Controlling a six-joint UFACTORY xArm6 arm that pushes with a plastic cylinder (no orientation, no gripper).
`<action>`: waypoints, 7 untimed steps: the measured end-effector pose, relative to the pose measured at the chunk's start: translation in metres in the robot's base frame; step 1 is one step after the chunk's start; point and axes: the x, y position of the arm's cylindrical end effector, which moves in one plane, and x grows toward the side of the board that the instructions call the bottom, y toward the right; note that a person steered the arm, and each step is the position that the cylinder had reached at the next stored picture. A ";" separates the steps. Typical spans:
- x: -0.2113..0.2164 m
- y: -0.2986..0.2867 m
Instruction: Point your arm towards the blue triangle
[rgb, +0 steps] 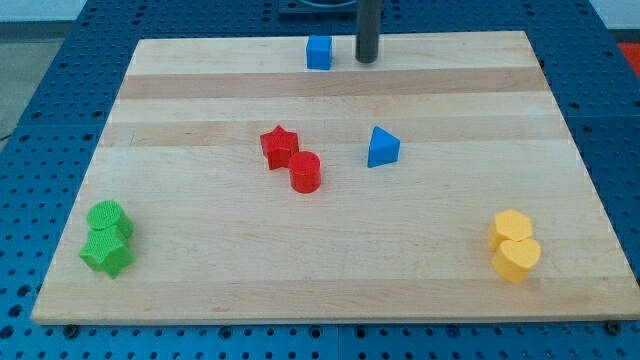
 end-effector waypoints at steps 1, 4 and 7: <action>0.036 0.052; 0.187 0.122; 0.214 0.084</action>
